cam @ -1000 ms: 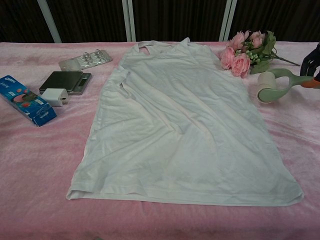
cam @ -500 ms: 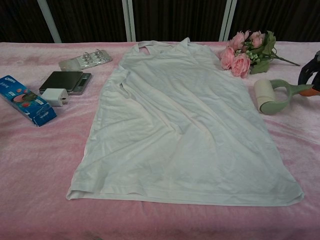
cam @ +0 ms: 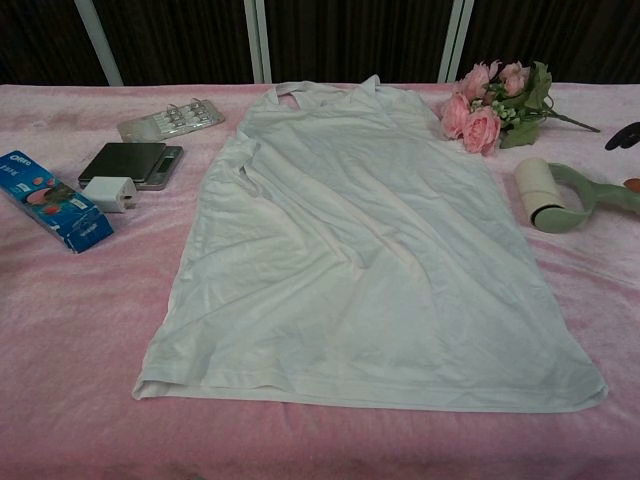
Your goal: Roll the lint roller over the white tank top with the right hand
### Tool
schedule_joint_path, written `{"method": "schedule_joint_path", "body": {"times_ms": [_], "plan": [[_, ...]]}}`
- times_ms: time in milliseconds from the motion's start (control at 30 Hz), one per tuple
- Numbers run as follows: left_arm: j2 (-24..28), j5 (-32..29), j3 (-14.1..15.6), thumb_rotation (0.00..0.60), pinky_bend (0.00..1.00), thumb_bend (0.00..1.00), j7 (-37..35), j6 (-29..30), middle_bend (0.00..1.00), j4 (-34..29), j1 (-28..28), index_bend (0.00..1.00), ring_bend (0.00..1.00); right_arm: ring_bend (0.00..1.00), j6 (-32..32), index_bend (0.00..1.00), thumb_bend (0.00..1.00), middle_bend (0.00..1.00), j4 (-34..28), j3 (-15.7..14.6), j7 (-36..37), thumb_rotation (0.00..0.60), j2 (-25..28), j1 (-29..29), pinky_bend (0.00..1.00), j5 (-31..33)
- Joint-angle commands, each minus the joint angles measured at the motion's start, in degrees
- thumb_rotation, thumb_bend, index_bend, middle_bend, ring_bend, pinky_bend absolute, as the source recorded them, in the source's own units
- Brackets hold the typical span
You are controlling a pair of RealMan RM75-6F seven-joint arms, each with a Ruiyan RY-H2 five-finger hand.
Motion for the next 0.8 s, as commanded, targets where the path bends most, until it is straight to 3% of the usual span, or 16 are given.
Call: {"method": "schedule_joint_path", "body": {"times_ms": [33, 200, 367, 567, 800], "plan": [[0.0, 0.1, 0.0, 0.600, 0.26, 0.39, 0.0, 0.0, 0.06, 0.0, 0.0, 0.14, 0.04, 0.01, 1.7, 0.11, 0.40, 0.01, -2.7, -0.3, 0.0, 0.600, 2.0, -0.1, 0.20, -1.2], [-0.1, 0.3, 0.0, 0.600, 0.26, 0.39, -0.1, 0.3, 0.06, 0.1, 0.1, 0.14, 0.04, 0.02, 11.4, 0.10, 0.32, 0.01, -11.2, 1.6, 4.1, 0.600, 6.3, -4.7, 0.20, -11.0], [-0.1, 0.6, -0.2, 0.600, 0.26, 0.39, -0.2, 0.6, 0.06, 0.2, 0.1, 0.14, 0.04, 0.02, 24.2, 0.10, 0.26, 0.01, -17.7, 0.8, 8.0, 0.600, 8.2, -11.5, 0.19, -23.7], [-0.3, 1.3, -0.4, 0.600, 0.25, 0.39, -1.0, 1.4, 0.06, 0.5, 0.2, 0.14, 0.04, 0.02, 45.1, 0.10, 0.22, 0.01, -21.1, -6.8, 14.9, 0.600, 5.8, -25.5, 0.19, -46.9], [-0.5, 2.8, -0.2, 0.600, 0.23, 0.39, -1.4, 2.3, 0.06, 1.1, 0.4, 0.14, 0.04, 0.02, 58.3, 0.09, 0.21, 0.01, -15.9, -11.8, 16.8, 0.600, 0.4, -35.6, 0.18, -61.8]]}}
